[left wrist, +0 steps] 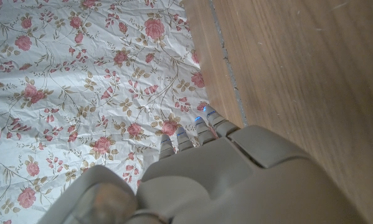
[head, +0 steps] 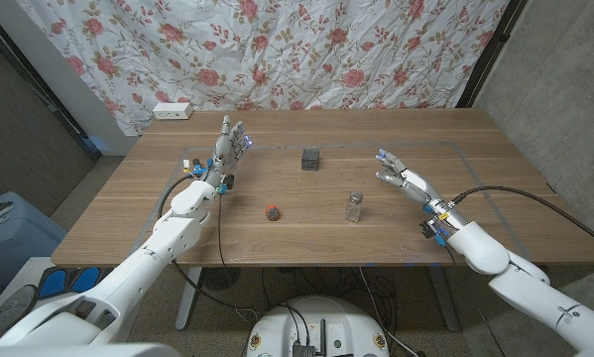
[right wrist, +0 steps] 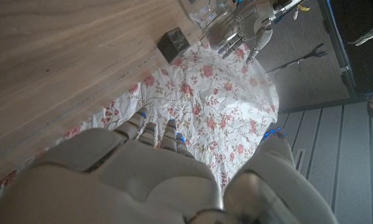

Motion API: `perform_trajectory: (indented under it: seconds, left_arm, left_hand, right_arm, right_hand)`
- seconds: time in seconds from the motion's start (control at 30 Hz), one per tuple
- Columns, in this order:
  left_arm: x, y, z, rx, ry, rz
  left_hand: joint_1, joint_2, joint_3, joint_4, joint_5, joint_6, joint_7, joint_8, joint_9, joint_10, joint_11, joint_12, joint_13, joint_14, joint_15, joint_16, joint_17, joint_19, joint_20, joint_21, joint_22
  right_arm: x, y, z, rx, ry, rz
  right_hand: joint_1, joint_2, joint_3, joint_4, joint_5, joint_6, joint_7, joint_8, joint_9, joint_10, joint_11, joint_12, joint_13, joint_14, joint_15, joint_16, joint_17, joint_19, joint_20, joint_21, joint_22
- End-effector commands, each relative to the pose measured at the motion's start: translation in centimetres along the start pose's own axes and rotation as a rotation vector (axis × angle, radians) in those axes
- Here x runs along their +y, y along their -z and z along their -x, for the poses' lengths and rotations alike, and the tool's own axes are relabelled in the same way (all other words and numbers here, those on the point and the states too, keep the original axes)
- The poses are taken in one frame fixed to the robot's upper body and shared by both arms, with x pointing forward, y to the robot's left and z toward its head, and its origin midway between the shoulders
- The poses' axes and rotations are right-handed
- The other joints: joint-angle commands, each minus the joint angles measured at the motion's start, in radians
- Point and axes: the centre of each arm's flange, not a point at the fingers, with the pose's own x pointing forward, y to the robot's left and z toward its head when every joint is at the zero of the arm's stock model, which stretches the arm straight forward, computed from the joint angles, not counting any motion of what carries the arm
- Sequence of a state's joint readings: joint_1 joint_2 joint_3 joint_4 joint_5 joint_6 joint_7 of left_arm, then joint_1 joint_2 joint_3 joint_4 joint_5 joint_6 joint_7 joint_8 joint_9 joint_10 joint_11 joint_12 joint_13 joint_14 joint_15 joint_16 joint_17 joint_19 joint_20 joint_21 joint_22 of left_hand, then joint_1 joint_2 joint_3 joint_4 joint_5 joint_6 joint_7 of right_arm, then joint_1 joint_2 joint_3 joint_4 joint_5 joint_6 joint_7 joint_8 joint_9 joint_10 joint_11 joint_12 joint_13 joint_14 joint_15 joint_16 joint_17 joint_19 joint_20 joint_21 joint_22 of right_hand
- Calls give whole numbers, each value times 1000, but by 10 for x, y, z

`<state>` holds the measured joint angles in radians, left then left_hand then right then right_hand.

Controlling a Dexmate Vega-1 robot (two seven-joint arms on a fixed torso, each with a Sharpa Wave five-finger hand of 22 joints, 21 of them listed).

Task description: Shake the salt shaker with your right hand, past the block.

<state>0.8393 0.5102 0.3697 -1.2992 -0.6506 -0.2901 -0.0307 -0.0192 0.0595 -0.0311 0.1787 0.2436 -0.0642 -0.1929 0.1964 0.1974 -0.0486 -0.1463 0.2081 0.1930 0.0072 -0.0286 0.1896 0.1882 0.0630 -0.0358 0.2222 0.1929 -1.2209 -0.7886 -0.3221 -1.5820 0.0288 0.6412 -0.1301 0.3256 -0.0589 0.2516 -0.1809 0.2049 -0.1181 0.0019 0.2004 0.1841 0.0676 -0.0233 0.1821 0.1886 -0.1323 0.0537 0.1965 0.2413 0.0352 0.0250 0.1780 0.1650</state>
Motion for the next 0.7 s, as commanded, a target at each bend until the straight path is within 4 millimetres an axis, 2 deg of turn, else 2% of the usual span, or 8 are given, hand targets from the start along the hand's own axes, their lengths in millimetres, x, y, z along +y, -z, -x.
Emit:
perform_trajectory:
  seconds: [0.03,0.1,0.7]
  left_arm:
    - [0,0,0,0,0,0]
    - [0,0,0,0,0,0]
    - [0,0,0,0,0,0]
  left_hand:
    - [0,101,0,7,4,4,-7,5,6,0,-10,4,4,1,-106,5,6,5,-24,4,5]
    - [0,101,0,7,4,3,-8,4,6,0,-9,4,4,1,-106,5,6,5,-24,4,5]
    - [0,101,0,8,4,3,-8,4,6,-1,-8,4,4,0,-106,5,6,5,-24,4,5]
  right_arm:
    - [19,-5,8,25,19,74]
    - [24,-5,10,49,-3,140]
    - [50,-8,16,63,8,166]
  right_hand:
    - [6,6,11,-1,11,-4,3,7,5,7,-1,8,4,-3,3,8,1,5,9,9,4]
    - [12,5,13,-1,12,-4,2,8,5,9,-2,9,5,0,5,9,1,7,11,10,4]
    - [65,0,32,-3,18,7,-6,18,6,25,-5,16,6,3,4,14,-3,13,17,11,4]
